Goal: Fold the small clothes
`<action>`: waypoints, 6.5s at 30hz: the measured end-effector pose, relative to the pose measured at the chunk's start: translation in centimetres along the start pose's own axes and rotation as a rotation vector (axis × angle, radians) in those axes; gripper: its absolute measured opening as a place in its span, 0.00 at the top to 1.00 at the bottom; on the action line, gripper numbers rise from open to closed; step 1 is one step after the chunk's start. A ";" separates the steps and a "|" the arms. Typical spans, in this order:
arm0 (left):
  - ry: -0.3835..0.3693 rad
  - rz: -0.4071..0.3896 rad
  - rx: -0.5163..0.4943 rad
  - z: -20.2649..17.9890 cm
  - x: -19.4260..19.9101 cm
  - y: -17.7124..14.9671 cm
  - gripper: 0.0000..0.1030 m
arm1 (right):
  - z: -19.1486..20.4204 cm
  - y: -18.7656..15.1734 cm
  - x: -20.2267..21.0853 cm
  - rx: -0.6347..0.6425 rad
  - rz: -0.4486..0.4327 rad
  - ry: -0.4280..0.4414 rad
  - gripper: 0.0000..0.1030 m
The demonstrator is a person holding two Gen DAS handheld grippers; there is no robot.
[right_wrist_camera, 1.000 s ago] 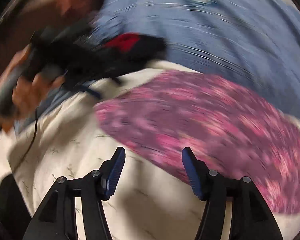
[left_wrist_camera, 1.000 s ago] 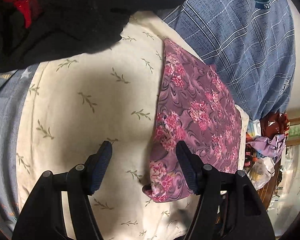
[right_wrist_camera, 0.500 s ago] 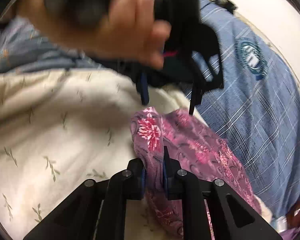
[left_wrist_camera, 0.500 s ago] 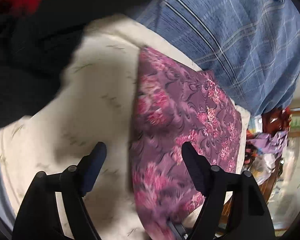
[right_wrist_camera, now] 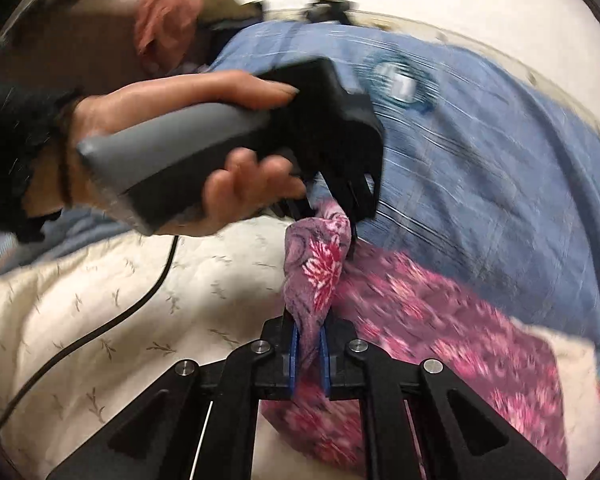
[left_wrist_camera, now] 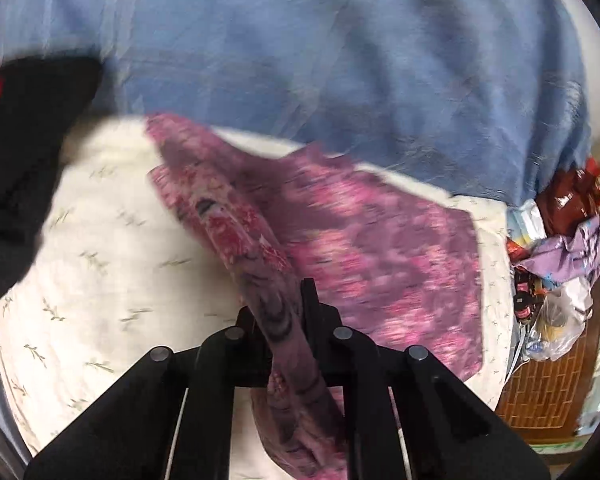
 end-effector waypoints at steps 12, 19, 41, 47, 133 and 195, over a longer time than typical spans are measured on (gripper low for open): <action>0.053 0.081 -0.188 -16.2 -9.0 -2.7 0.90 | -16.2 -6.1 7.2 -0.552 0.043 -0.095 0.93; 0.185 0.139 -0.274 -18.8 -13.0 -4.5 0.64 | -20.7 -12.2 6.1 -0.903 0.184 -0.061 0.84; -0.009 0.094 0.207 -4.3 -7.6 -3.1 0.31 | -25.0 -9.5 2.2 -0.927 0.091 -0.010 0.49; -0.047 0.003 0.193 -5.2 -6.5 -3.5 0.50 | -24.1 -8.2 2.7 -0.809 0.070 0.025 0.95; 0.294 0.182 -0.368 -25.0 -12.7 -6.0 0.92 | -25.9 -13.8 4.8 -0.999 0.139 0.126 0.91; -0.095 0.035 0.151 -8.2 -4.1 -8.1 0.44 | -33.5 -11.9 -4.1 -0.795 0.364 -0.025 0.93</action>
Point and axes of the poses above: each gripper's, at about its wrist camera, not at the fingertips, and x roughly against the way its jaws point, z to its left, y to its top, the point moved 3 cm from there along -x, roughly the way its jaws point, and after that the axes turned 12 degrees about -z, right-handed, at the moved point
